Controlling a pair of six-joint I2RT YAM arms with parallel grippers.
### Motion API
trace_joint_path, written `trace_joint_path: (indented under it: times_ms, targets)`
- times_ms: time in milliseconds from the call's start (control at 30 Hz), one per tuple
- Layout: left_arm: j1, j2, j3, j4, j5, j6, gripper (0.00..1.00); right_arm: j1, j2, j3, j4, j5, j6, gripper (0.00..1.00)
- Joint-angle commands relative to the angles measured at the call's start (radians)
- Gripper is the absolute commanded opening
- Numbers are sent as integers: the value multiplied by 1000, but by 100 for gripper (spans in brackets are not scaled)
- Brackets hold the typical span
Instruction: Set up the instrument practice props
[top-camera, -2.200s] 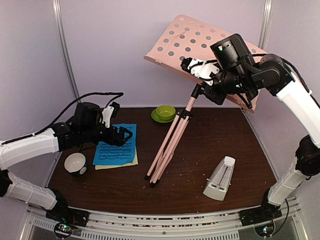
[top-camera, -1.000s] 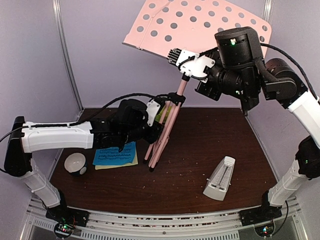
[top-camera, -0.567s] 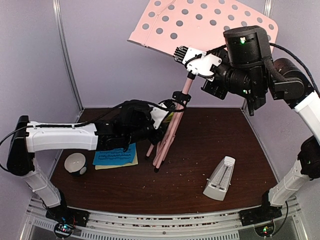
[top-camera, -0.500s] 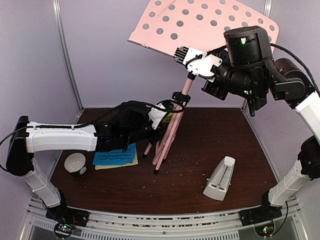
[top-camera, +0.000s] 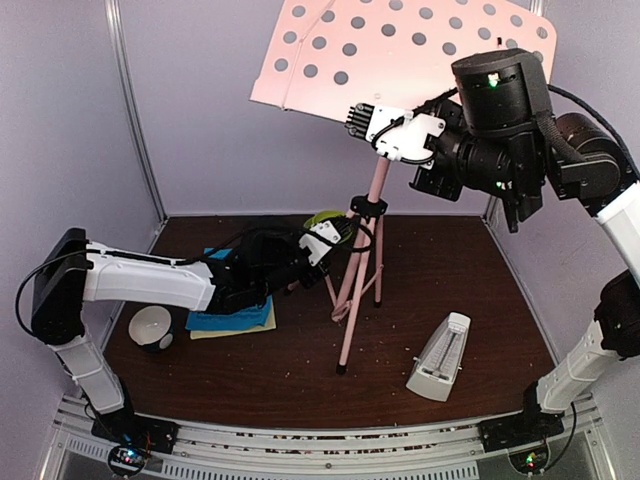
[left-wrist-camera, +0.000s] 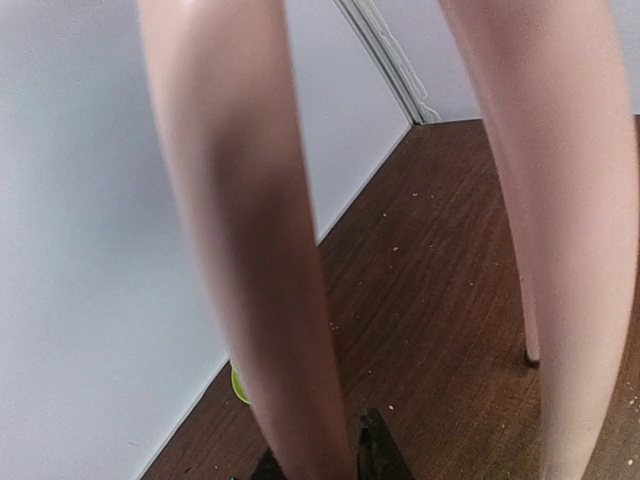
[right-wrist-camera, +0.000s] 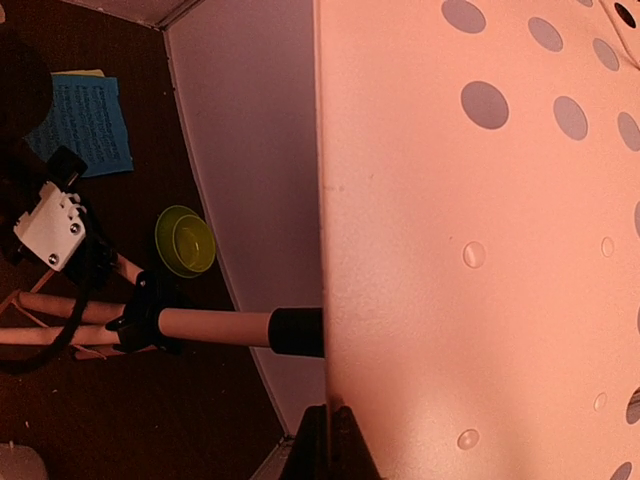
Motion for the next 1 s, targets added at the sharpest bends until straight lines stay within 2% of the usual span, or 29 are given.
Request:
trace_joint_path:
  times_ms: [0, 300, 533, 767, 967]
  targets:
    - [22, 112, 12, 18, 12, 173, 0, 11, -36, 145, 308, 82, -64, 0]
    - [38, 183, 1, 54, 32, 149, 0, 11, -8, 48, 378, 96, -108, 0]
    - [53, 208, -13, 65, -26, 150, 4, 10, -13, -71, 488, 90, -119, 0]
    - [77, 227, -9, 51, -54, 153, 24, 23, -54, -218, 603, 104, -139, 0]
    - [83, 230, 11, 41, -44, 170, 52, 62, -36, -273, 729, 147, -235, 0]
